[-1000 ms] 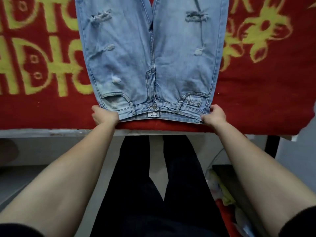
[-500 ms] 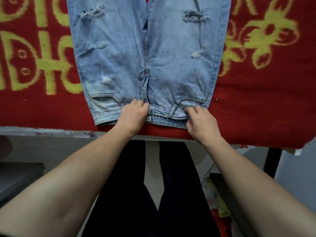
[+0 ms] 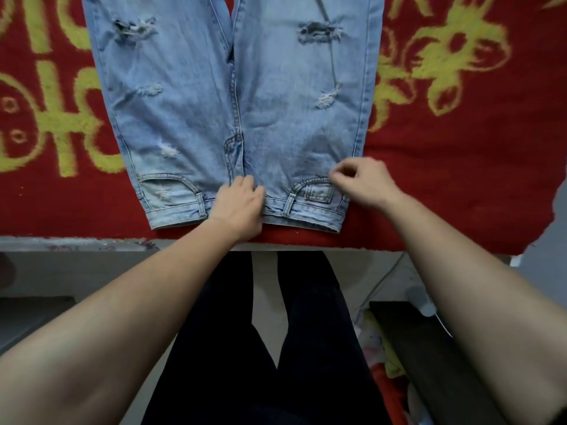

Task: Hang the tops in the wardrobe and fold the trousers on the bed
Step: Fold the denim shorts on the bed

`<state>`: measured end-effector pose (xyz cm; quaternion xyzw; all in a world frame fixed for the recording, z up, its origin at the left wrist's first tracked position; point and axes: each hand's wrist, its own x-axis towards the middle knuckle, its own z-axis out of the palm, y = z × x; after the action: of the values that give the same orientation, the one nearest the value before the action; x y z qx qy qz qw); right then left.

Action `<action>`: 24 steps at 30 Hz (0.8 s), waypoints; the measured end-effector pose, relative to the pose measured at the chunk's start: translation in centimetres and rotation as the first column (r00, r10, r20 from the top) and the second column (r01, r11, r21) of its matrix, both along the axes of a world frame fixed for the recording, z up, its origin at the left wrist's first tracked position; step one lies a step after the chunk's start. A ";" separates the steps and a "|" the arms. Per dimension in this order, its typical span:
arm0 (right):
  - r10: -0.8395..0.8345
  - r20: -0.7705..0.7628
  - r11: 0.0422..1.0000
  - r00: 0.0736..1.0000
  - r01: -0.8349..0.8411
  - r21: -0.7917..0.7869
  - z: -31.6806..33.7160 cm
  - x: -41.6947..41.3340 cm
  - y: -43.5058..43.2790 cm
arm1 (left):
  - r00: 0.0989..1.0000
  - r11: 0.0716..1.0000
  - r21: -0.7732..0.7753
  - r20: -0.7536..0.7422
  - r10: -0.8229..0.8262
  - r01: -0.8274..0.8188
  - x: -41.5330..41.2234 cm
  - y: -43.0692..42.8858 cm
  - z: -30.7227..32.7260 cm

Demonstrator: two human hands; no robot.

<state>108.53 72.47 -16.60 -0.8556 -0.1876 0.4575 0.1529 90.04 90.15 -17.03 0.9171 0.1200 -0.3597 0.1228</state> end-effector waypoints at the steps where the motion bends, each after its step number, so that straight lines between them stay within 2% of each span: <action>1: -0.141 0.096 0.990 0.985 0.140 0.022 -0.4 1.6 0.3 | 0.997 0.998 -0.051 0.055 0.048 -0.045 0.7 -0.9 0.1; 2: -0.297 0.140 0.955 0.945 0.292 0.054 -0.7 3.1 0.7 | 0.986 0.986 -0.124 0.104 0.128 -0.115 1.5 -2.1 0.3; 3: -0.459 0.097 0.888 0.883 0.453 0.083 -0.8 4.4 1.3 | 0.966 0.958 -0.207 0.122 0.226 -0.198 2.6 -3.5 0.5; 4: -0.602 -0.015 0.794 0.798 0.600 0.096 -1.0 5.5 2.0 | 0.943 0.919 -0.276 0.098 0.318 -0.282 3.6 -4.9 0.6; 6: -0.734 -0.238 0.637 0.636 0.766 0.083 -1.5 6.8 2.9 | 0.904 0.857 -0.309 -0.019 0.427 -0.411 5.4 -7.7 0.3; 7: -0.738 -0.288 0.613 0.610 0.785 0.093 -1.5 7.1 3.2 | 0.896 0.856 -0.271 -0.063 0.440 -0.440 6.2 -8.8 0.1; 9: -0.717 -0.269 0.632 0.643 0.762 0.140 -1.7 7.4 3.7 | 0.901 0.888 -0.154 -0.093 0.424 -0.434 7.4 -10.2 -0.4; 11: -0.709 -0.206 0.655 0.675 0.738 0.165 -1.7 7.7 4.0 | 0.894 0.887 -0.120 -0.090 0.438 -0.447 8.0 -10.5 -0.9; 14: -0.716 -0.242 0.634 0.655 0.755 0.168 -1.0 7.9 4.8 | 0.838 0.811 -0.216 -0.095 0.537 -0.544 7.8 -9.3 -1.1; 16: -0.704 -0.265 0.636 0.658 0.751 0.176 -0.3 7.6 5.6 | 0.830 0.784 -0.281 -0.111 0.547 -0.554 7.0 -8.8 -0.8; 19: -0.669 -0.320 0.650 0.671 0.737 0.187 0.8 7.2 7.7 | 0.878 0.834 -0.274 -0.128 0.462 -0.479 6.2 -9.3 -0.1; 21: -0.621 -0.342 0.684 0.705 0.701 0.204 1.7 6.8 9.5 | 0.884 0.856 -0.227 -0.073 0.461 -0.465 6.0 -9.9 0.5; 23: -0.594 -0.350 0.701 0.724 0.679 0.215 2.4 6.2 11.5 | 0.835 0.815 -0.246 0.037 0.549 -0.525 5.7 -9.7 0.7; 24: -0.591 -0.358 0.698 0.723 0.681 0.222 2.7 5.8 12.5 | 0.775 0.751 -0.306 0.062 0.629 -0.585 5.3 -9.1 0.9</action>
<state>114.34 85.02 -13.93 -0.7597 0.0686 0.4435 0.4706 95.37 81.01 -16.15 0.8283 0.3514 -0.2376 0.3661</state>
